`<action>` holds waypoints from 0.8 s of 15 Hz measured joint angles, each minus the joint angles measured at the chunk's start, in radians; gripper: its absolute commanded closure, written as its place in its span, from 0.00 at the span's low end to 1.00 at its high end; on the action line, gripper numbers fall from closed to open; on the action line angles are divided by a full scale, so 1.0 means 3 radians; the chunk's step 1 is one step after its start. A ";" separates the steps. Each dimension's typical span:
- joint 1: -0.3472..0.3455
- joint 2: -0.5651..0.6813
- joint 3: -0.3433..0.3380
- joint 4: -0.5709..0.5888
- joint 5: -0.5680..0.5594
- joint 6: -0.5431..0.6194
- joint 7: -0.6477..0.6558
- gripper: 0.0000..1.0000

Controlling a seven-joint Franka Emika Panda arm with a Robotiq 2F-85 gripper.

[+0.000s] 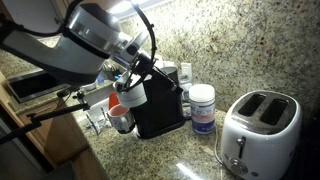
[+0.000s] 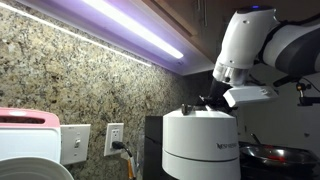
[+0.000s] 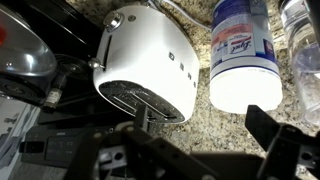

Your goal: Place the Lysol container on its side

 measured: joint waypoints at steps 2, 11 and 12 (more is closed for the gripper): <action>-0.0001 0.0203 0.0000 0.0167 -0.0190 -0.0105 0.0212 0.00; 0.0260 0.0698 -0.0196 0.0583 -0.0163 -0.0063 0.0176 0.00; 0.0272 0.0696 -0.0192 0.0606 -0.0166 -0.0062 0.0202 0.00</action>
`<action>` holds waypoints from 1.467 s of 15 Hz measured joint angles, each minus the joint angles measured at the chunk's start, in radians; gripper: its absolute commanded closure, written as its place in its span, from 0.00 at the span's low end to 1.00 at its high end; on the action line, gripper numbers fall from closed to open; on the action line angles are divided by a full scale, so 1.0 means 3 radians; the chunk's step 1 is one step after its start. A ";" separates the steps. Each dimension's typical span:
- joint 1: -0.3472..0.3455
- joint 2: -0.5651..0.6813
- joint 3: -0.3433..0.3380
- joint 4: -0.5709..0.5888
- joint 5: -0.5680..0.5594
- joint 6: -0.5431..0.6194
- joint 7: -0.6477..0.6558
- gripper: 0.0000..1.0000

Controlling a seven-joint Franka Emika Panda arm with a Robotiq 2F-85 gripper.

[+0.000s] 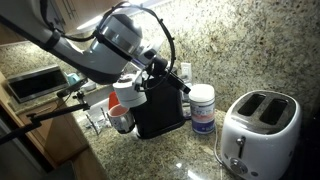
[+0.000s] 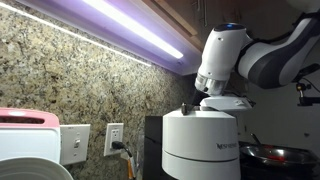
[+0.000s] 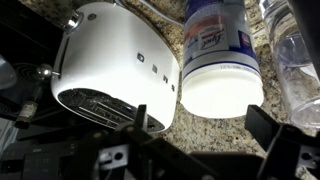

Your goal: Place the Lysol container on its side

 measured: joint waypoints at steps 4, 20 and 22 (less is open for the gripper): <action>0.0047 -0.0012 0.0008 0.0111 0.0006 0.0000 0.0116 0.00; 0.0820 0.0257 -0.0851 0.0434 0.1349 -0.0041 -0.0409 0.00; 0.0980 0.0289 -0.0971 0.0451 0.1682 -0.0041 -0.0683 0.00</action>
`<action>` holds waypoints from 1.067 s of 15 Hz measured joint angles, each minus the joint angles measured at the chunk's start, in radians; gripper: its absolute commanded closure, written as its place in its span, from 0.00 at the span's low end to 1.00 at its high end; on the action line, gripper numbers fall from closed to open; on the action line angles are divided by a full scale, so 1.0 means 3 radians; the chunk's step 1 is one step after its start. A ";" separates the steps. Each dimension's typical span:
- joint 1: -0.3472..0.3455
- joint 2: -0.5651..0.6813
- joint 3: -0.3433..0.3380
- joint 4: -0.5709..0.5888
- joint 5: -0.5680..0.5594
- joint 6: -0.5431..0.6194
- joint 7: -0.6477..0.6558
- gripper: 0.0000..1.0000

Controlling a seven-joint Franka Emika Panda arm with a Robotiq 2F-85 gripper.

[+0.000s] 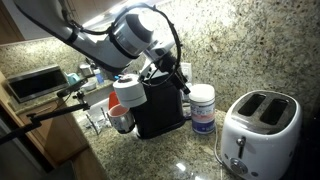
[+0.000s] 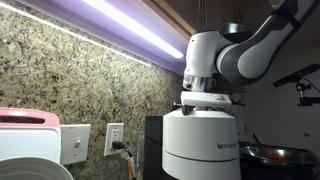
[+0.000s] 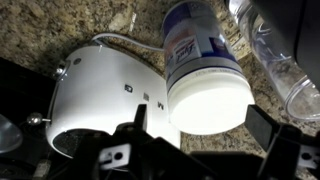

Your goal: Place the Lysol container on its side

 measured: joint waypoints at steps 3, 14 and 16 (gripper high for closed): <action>0.0079 0.0003 -0.0078 0.0012 0.0125 -0.0001 -0.0105 0.00; 0.0433 -0.0005 -0.0456 0.0009 0.0047 -0.0004 -0.0111 0.00; 0.0446 -0.0005 -0.0503 0.0015 0.0079 -0.0004 -0.0122 0.00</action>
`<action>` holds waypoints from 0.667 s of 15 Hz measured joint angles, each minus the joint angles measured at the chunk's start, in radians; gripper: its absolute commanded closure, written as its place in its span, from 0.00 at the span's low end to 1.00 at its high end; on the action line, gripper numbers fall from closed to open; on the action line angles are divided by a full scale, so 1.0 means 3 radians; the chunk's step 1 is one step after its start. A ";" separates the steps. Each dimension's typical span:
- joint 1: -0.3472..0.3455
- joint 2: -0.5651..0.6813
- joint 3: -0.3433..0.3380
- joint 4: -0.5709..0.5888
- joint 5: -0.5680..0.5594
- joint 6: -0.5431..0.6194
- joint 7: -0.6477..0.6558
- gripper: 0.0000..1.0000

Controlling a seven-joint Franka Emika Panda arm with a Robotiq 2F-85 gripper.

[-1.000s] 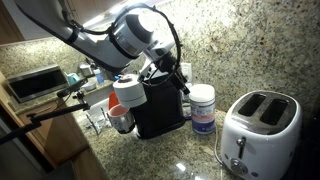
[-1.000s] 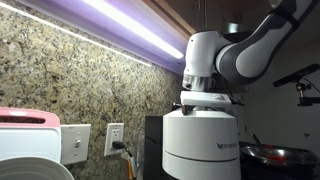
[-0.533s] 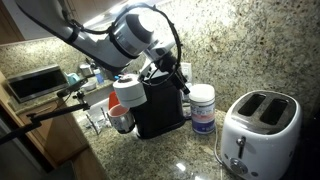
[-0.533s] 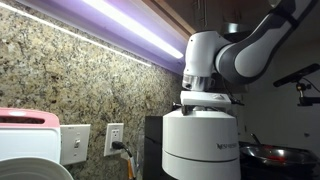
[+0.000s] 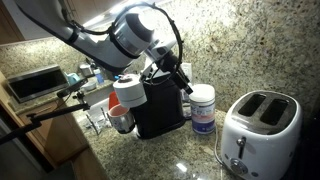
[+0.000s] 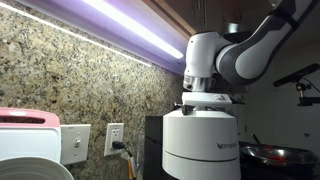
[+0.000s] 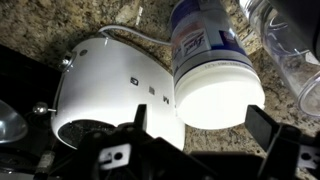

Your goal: Place the Lysol container on its side

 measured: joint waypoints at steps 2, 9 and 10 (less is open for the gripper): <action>-0.0005 0.0005 -0.0038 0.0011 0.0142 0.0003 -0.0054 0.00; -0.0010 0.0190 -0.0134 0.0224 0.0886 0.0022 -0.0435 0.00; -0.0003 0.0240 -0.0148 0.0272 0.0967 0.0030 -0.0462 0.00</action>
